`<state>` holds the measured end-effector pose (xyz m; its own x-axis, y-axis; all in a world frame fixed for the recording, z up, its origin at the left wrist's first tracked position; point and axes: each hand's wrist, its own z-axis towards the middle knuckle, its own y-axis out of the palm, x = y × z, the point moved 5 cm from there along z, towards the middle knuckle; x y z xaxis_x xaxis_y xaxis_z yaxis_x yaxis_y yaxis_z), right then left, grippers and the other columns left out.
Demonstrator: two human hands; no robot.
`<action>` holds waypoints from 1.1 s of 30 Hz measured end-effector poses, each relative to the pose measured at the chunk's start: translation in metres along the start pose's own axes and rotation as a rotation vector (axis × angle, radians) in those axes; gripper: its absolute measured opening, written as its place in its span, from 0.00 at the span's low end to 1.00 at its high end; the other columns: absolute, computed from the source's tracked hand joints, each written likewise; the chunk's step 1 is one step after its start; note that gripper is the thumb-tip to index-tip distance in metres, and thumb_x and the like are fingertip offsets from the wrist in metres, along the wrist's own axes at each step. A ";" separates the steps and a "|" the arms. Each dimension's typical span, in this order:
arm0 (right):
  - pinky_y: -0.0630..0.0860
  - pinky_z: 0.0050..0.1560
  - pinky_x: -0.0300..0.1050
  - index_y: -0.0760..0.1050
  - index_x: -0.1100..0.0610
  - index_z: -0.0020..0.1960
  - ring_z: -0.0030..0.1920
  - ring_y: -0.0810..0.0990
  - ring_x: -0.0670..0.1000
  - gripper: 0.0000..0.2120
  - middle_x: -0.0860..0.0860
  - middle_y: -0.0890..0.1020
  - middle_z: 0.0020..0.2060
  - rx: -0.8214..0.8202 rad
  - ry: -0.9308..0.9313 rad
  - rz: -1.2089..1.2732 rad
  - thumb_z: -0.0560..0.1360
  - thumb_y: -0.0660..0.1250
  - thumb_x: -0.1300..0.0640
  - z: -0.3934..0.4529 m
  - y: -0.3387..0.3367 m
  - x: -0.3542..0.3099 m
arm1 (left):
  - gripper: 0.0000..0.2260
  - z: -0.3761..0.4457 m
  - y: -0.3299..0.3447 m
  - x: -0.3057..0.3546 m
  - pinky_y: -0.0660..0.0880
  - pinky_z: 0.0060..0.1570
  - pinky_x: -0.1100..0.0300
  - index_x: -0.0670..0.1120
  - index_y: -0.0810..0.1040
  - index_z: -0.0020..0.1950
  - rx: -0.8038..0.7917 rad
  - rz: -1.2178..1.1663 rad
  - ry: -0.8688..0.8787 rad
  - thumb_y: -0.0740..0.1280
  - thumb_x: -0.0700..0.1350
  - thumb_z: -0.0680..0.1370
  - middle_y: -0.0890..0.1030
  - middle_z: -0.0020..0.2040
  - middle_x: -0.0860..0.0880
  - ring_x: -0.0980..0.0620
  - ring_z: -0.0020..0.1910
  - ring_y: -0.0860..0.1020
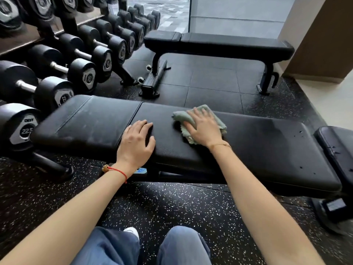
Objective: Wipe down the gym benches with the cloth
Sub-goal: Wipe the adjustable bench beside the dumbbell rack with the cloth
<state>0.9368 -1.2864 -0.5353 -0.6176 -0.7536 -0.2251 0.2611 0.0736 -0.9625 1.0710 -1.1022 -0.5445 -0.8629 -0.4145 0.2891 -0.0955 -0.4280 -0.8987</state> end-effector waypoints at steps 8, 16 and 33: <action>0.51 0.78 0.47 0.68 0.48 0.73 0.76 0.60 0.49 0.24 0.47 0.68 0.73 0.004 -0.197 0.202 0.79 0.59 0.41 -0.079 -0.022 0.050 | 0.23 0.000 -0.001 -0.001 0.59 0.74 0.48 0.44 0.74 0.69 0.017 -0.026 -0.002 0.58 0.52 0.76 0.73 0.70 0.44 0.46 0.71 0.68; 0.47 0.77 0.51 0.62 0.51 0.76 0.77 0.57 0.54 0.27 0.53 0.64 0.76 -0.017 -0.037 0.061 0.80 0.58 0.42 -0.012 -0.009 0.017 | 0.23 0.000 -0.003 0.002 0.60 0.73 0.47 0.43 0.73 0.68 0.001 -0.022 -0.002 0.58 0.51 0.76 0.72 0.69 0.43 0.45 0.71 0.68; 0.44 0.78 0.50 0.60 0.48 0.77 0.79 0.52 0.52 0.27 0.50 0.60 0.78 -0.092 -0.167 0.094 0.81 0.58 0.43 -0.042 -0.007 -0.001 | 0.21 -0.002 0.001 0.000 0.53 0.76 0.51 0.45 0.69 0.73 -0.007 -0.002 -0.013 0.61 0.49 0.80 0.67 0.74 0.44 0.46 0.75 0.63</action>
<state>0.9047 -1.2587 -0.5348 -0.4604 -0.8376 -0.2939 0.2384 0.2022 -0.9499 1.0699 -1.1008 -0.5458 -0.8564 -0.4236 0.2951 -0.1009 -0.4232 -0.9004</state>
